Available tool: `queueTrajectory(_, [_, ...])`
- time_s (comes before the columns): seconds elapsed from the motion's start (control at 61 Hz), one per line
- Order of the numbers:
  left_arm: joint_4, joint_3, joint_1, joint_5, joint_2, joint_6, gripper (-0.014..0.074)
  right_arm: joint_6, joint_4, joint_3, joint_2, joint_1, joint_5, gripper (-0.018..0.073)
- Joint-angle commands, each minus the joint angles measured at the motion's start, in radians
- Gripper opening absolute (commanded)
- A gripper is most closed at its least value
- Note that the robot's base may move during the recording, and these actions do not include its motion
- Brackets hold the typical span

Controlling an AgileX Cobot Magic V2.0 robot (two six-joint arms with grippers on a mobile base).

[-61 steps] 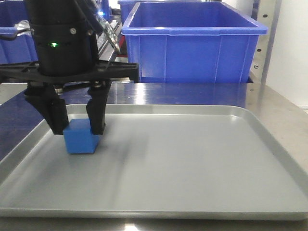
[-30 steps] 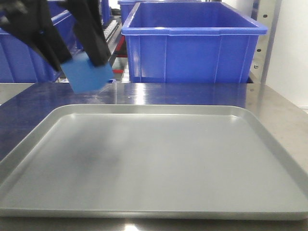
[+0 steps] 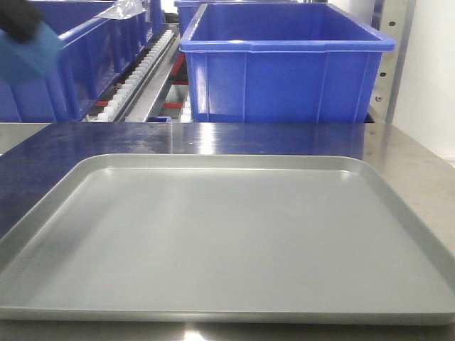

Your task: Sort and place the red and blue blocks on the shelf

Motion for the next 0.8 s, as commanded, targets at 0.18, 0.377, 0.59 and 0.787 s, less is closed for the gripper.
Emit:
queueTrajectory(0.18, [0.028, 0.173, 0.152, -0.286, -0.256, 0.007, 0.0134, -0.001, 0.0, -0.026, 0.01, -0.005, -0.081, 0.0078])
queueTrajectory(0.377, [0.126, 0.266, 0.238, -0.347, -0.404, 0.007, 0.0134, -0.001, 0.0, -0.026, 0.01, -0.005, -0.081, 0.0078])
queueTrajectory(0.59, [0.173, 0.316, 0.254, -0.358, -0.523, 0.009, 0.0134, -0.001, 0.0, -0.026, 0.01, -0.005, -0.081, 0.0078])
queueTrajectory(0.787, [0.223, 0.339, 0.254, -0.433, -0.593, 0.01, 0.0134, -0.001, 0.0, -0.026, 0.01, -0.005, -0.081, 0.0078])
